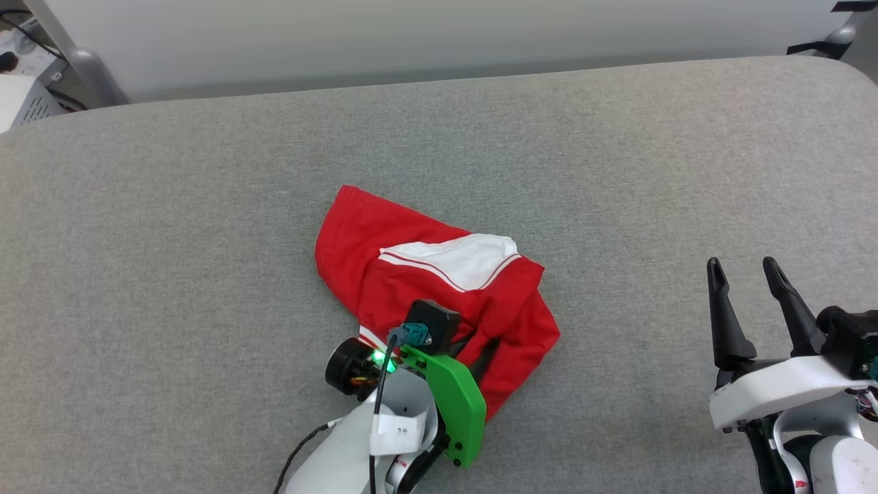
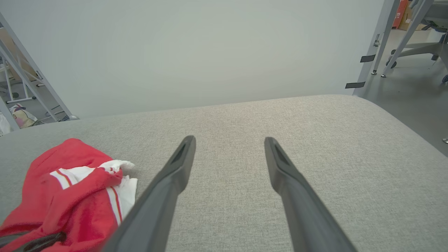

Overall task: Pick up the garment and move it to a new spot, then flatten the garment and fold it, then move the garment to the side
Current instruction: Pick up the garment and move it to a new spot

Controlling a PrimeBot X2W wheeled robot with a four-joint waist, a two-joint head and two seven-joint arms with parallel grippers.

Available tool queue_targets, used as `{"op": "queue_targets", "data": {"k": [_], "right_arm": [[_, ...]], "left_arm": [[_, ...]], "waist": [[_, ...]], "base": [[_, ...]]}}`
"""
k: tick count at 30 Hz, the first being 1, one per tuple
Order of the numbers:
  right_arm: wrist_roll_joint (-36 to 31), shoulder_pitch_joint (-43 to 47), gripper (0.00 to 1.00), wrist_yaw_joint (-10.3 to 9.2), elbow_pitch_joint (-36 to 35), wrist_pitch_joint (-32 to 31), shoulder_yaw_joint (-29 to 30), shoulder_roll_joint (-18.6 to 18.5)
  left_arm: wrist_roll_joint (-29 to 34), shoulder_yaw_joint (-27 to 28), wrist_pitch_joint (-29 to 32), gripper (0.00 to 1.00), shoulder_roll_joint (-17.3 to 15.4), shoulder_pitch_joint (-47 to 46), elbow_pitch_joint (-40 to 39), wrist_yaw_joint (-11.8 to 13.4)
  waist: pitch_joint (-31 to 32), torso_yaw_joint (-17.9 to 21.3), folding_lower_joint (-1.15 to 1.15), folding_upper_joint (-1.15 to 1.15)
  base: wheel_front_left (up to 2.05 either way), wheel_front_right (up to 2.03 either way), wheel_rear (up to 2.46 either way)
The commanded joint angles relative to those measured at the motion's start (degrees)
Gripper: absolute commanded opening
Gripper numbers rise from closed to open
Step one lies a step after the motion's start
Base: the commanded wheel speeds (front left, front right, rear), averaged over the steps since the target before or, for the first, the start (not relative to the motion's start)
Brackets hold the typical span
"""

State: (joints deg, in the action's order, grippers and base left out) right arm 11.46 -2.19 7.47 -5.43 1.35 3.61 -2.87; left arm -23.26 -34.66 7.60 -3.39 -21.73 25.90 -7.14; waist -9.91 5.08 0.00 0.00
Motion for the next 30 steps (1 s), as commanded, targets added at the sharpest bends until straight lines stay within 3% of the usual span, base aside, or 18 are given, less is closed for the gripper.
{"op": "queue_targets", "data": {"k": [1,10,15,21,30], "right_arm": [[0.26,-0.39,1.0,0.02,0.27,0.45,-0.03,-0.02],[-0.69,0.64,1.0,0.02,0.05,-0.5,0.65,-0.01],[-0.89,1.48,1.0,0.02,-0.34,-1.39,1.12,-0.01],[-0.82,2.4,1.0,0.02,-0.73,-2.51,1.08,-0.01],[-0.6,4.31,1.0,0.02,-1.22,-3.73,1.56,-0.01]], "left_arm": [[0.1,-0.04,-1.48,1.0,0.27,0.69,-0.3,0.24],[2.19,1.9,-12.63,1.0,-0.32,0.41,-5.75,3.3],[1.93,5.6,-17.57,1.0,-1.32,1.37,-7.79,6.9],[0.89,11.32,-20.82,1.0,-3.61,3.64,-8.62,11.18],[0.16,17.7,-22.25,1.0,-7.54,8.99,-11.83,14.78]], "waist": [[0.12,-0.69,0.0,0.0],[3.33,-3.33,0.0,0.0],[4.84,-4.45,0.0,0.0],[5.71,-5.06,0.0,0.0],[7.04,-6.05,0.0,0.0]], "base": [[0.0,0.0,0.0],[0.0,0.0,0.0],[0.0,0.0,0.0],[0.0,0.0,0.0],[0.0,0.0,0.0]]}}
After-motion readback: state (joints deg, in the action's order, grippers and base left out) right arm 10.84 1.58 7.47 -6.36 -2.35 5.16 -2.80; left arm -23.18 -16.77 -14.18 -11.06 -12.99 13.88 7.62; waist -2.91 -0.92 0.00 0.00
